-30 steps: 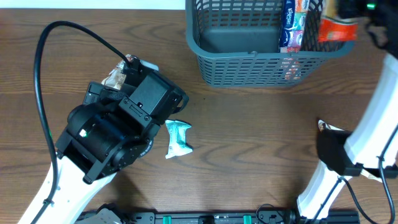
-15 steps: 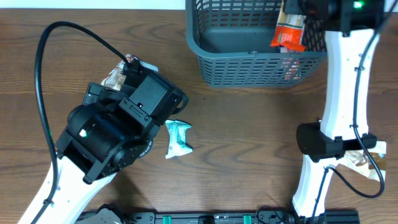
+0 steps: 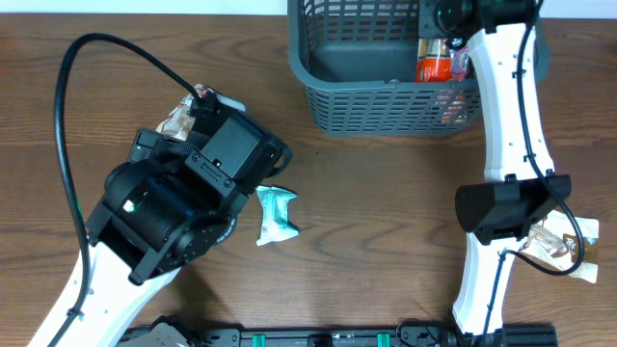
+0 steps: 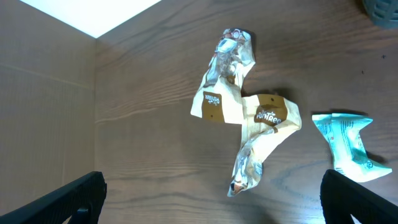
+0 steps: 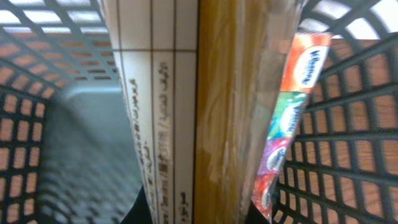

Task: Pack container
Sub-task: 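Lower the snack package into the grey basket and release it, then withdraw the right gripper from the basket toward the right wrapper, then lower the right gripper onto the beige dried-food package and close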

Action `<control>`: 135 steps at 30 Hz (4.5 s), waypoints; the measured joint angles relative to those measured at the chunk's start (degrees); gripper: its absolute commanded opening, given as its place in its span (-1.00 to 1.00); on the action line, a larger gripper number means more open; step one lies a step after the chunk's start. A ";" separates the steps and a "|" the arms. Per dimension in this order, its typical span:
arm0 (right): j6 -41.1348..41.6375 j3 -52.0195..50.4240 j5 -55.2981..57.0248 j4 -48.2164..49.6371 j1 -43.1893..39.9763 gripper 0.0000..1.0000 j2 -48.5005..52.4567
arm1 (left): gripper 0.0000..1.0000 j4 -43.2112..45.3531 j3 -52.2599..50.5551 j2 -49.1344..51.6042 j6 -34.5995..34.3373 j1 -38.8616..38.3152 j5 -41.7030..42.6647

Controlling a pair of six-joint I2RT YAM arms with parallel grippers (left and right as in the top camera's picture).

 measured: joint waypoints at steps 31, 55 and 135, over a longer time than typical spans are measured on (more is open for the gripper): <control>-2.80 -15.28 -1.97 10.23 -0.92 0.45 -0.31 | 0.97 -1.55 0.00 -0.02 0.00 0.00 0.00; 12.20 21.07 6.03 -15.21 -15.15 0.98 -14.95 | 0.97 -1.55 0.00 0.00 0.00 0.00 0.00; 56.30 -94.88 -4.13 24.76 -43.69 0.98 -38.03 | 0.97 -0.90 0.00 0.00 0.00 0.00 0.90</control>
